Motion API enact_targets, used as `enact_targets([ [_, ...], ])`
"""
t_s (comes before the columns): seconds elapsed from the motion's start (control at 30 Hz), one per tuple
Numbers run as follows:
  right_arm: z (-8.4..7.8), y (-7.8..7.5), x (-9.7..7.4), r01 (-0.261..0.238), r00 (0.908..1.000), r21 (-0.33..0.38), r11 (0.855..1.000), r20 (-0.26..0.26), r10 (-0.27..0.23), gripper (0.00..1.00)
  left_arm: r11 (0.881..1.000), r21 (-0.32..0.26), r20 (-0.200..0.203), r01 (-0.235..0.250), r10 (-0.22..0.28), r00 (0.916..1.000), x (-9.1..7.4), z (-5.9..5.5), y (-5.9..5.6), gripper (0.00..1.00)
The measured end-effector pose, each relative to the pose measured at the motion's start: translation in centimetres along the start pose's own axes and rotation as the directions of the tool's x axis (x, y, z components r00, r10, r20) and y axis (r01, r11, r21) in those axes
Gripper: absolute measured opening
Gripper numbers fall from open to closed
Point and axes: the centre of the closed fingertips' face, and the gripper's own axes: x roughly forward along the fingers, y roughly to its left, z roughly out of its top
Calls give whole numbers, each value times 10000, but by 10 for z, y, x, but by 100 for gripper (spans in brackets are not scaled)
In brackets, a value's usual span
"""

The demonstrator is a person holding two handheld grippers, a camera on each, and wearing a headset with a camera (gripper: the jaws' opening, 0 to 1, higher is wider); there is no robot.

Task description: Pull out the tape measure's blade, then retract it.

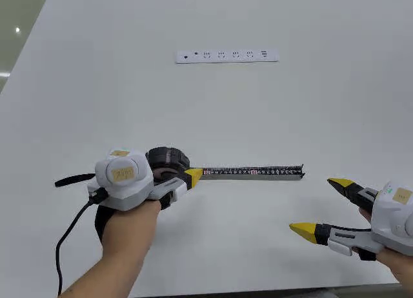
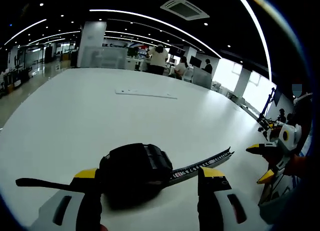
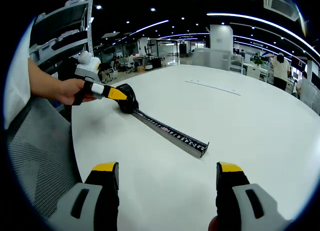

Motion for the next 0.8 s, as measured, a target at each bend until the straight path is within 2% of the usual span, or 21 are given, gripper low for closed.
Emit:
enact_targets([
  [0.2, -2, -3, 3, -11, 10000, -23, 10000, -44, 11, 76, 9981, 36, 14, -621, 621, 9981, 3, 0, 1, 78],
  [0.3, 0, -4, 4, -27, 10000, -34, 10000, -18, 27, 75, 9952, -175, -20, -965, 965, 9953, 4, 1, 4, 77],
  [0.57, 1, -10, 7, -58, 10000, -68, 10000, 11, 58, 74, 9912, -92, -40, -1317, 1317, 9913, 4, -2, 10, 71],
  [0.8, 7, -9, 10, -197, 9998, -275, 9994, 22, 198, 71, 9866, -360, -162, -1589, 1584, 9872, 8, -3, 14, 69],
])
